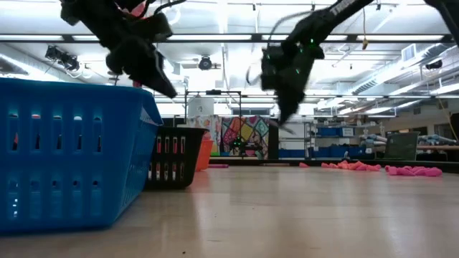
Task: Sort crayons
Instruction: Put the black crayon into the black basket
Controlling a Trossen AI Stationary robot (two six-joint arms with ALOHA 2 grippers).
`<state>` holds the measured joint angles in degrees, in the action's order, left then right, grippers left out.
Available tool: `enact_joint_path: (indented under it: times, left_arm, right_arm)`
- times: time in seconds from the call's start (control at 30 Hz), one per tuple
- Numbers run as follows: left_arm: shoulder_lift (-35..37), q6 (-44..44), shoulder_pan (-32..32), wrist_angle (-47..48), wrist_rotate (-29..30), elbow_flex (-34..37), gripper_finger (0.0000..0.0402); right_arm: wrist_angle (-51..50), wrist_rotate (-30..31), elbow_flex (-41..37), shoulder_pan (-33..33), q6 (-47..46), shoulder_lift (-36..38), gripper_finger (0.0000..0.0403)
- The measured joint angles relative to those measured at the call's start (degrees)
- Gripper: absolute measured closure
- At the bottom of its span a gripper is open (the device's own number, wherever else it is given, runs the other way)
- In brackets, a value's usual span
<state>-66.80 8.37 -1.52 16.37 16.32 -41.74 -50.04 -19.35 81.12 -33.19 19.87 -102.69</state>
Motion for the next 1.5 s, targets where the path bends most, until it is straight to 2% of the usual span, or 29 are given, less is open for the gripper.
enact_joint_path:
  times: [0.1,0.4,0.57,0.8,0.87,1.03,1.5]
  left_arm:
    - [-0.5,-0.1,0.1,-7.2,-3.6,2.1,0.026]
    - [-0.5,-4.2,-0.9,-26.2,-3.6,10.0,0.026]
    - [-0.5,-5.9,-0.9,-30.9,-3.6,11.9,0.026]
    - [-0.9,-6.1,-0.9,-33.5,-3.6,12.2,0.026]
    - [-0.9,-6.1,-0.9,-34.2,-3.6,12.2,0.026]
    - [-0.9,-5.9,-0.9,-34.2,-3.6,12.2,0.026]
    - [-0.9,-5.6,-0.9,-38.8,-7.1,12.2,0.0264]
  right_arm:
    - [6.6,-3.3,0.0,4.0,-0.8,0.8,0.0377]
    - [23.5,-3.5,0.0,15.7,-2.2,1.1,0.0376]
    - [32.1,-3.3,-0.3,19.6,-3.3,1.1,0.0376]
    - [49.4,-0.6,-5.4,23.7,-5.5,1.1,0.0376]
    - [53.0,1.8,-7.1,24.3,-5.8,1.1,0.0376]
    - [56.4,6.0,-8.6,25.3,-4.6,1.3,0.0376]
    - [60.8,8.9,-8.7,27.2,-2.1,1.4,0.0375]
